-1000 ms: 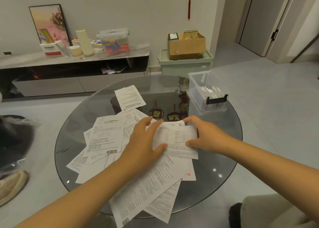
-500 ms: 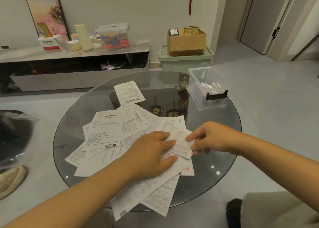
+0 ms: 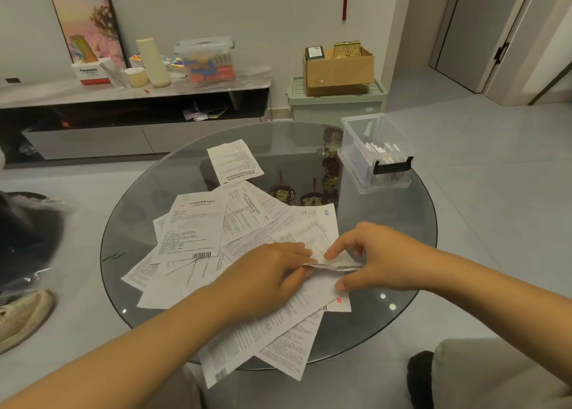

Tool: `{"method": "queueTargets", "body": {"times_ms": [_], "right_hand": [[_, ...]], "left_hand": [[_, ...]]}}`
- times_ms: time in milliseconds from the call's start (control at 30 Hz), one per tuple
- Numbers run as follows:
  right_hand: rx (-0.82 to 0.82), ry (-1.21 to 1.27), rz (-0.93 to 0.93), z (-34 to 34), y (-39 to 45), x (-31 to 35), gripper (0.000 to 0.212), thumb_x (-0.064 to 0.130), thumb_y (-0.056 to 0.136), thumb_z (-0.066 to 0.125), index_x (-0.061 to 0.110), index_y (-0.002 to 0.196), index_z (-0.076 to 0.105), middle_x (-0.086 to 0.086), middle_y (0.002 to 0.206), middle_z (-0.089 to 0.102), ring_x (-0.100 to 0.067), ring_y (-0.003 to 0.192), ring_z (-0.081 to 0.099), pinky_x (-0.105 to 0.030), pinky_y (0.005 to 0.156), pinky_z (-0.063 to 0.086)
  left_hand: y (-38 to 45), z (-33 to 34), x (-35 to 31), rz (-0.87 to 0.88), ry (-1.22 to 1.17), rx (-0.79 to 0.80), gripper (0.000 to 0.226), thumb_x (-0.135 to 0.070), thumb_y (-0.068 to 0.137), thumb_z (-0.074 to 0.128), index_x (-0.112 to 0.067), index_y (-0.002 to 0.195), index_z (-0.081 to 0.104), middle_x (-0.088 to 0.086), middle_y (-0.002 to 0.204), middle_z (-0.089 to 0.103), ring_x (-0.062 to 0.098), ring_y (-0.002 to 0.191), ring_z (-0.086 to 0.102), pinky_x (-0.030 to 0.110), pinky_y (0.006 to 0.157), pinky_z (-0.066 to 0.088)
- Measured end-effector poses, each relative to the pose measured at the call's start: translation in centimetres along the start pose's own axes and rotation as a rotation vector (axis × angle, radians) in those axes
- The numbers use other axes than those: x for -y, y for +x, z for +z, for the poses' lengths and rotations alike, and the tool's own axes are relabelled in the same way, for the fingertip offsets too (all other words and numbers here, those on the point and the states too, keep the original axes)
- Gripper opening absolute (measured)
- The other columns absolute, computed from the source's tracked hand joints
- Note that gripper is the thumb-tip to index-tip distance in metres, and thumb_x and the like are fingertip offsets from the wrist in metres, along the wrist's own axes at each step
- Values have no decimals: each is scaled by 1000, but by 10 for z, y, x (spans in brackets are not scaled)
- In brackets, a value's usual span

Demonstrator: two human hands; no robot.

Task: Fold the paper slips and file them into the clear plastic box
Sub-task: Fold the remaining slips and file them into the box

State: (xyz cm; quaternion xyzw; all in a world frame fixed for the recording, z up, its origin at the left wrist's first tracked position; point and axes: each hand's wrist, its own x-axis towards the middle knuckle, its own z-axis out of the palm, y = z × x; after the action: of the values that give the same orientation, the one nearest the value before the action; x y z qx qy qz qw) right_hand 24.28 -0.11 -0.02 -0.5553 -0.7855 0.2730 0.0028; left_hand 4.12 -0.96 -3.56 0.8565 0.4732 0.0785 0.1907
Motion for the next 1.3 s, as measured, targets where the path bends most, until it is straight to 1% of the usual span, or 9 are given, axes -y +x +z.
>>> {"method": "queueTargets", "body": {"times_ms": [100, 167, 400, 567, 700, 900, 1000, 1100, 1300], "right_hand": [[-111, 70, -17, 3, 3, 2, 19, 29, 77, 72, 26, 96, 72, 8, 87, 49, -18, 85, 58, -32, 72, 49], [-181, 145, -11, 6, 11, -1, 11, 23, 80, 70, 17, 89, 72, 4, 86, 56, -21, 84, 60, -32, 69, 50], [-276, 270, 58, 24, 39, -6, 25, 30, 79, 71, 12, 95, 65, -2, 91, 66, -19, 82, 61, -34, 70, 53], [-315, 160, 125, 40, 48, 2, 50, 50, 72, 72, 23, 108, 49, 10, 86, 41, -18, 101, 41, -33, 86, 43], [-315, 97, 123, 33, 51, -2, 57, 47, 76, 70, 31, 122, 41, 11, 98, 43, -16, 107, 35, -31, 87, 31], [-249, 168, 93, 26, 52, -13, 47, 27, 82, 68, 39, 114, 36, 6, 105, 43, -16, 106, 35, -33, 93, 36], [-284, 188, 45, 25, 51, -16, 26, 18, 85, 65, 35, 98, 50, 4, 104, 40, -14, 104, 33, -29, 95, 35], [-394, -61, -90, 29, 46, -16, 23, 12, 90, 56, 33, 97, 65, 9, 100, 43, -13, 99, 31, -23, 90, 29], [-228, -194, -256, 33, 22, -5, 48, 48, 88, 52, 29, 132, 49, 10, 124, 49, -11, 113, 38, -25, 97, 34]], "left_hand": [[-3, 1, 3, -67, -194, -65, 24, -33, 96, 47, -24, 95, 69, -5, 91, 68, 13, 84, 60, 36, 77, 50], [-3, 1, 5, -129, -247, -140, 21, -29, 94, 51, -22, 84, 69, -5, 80, 65, 14, 75, 58, 38, 73, 50], [7, 5, 5, -283, -312, -263, 29, -22, 88, 63, -24, 117, 58, -12, 109, 57, 2, 93, 54, 10, 79, 44], [13, 6, 10, -324, -284, -238, 62, -26, 83, 70, -32, 136, 38, -12, 128, 43, 3, 99, 48, 19, 89, 41], [16, 2, 18, -312, -266, -174, 75, -26, 81, 72, -35, 142, 29, -9, 135, 38, 8, 117, 41, 29, 104, 37], [13, -4, 25, -197, -188, -99, 44, -28, 84, 68, -42, 120, 47, -12, 131, 39, 8, 122, 39, 30, 105, 37], [10, -5, 26, -147, -100, -47, 29, -38, 85, 65, -40, 112, 56, -15, 130, 39, 6, 123, 36, 26, 106, 32], [6, -7, 24, -120, -94, -5, 38, -43, 84, 64, -37, 121, 57, -16, 138, 35, 4, 125, 35, 27, 107, 32], [4, -6, 22, -34, -50, 45, 40, -36, 87, 62, -35, 127, 55, -19, 142, 32, -6, 113, 37, 14, 97, 31]]}}
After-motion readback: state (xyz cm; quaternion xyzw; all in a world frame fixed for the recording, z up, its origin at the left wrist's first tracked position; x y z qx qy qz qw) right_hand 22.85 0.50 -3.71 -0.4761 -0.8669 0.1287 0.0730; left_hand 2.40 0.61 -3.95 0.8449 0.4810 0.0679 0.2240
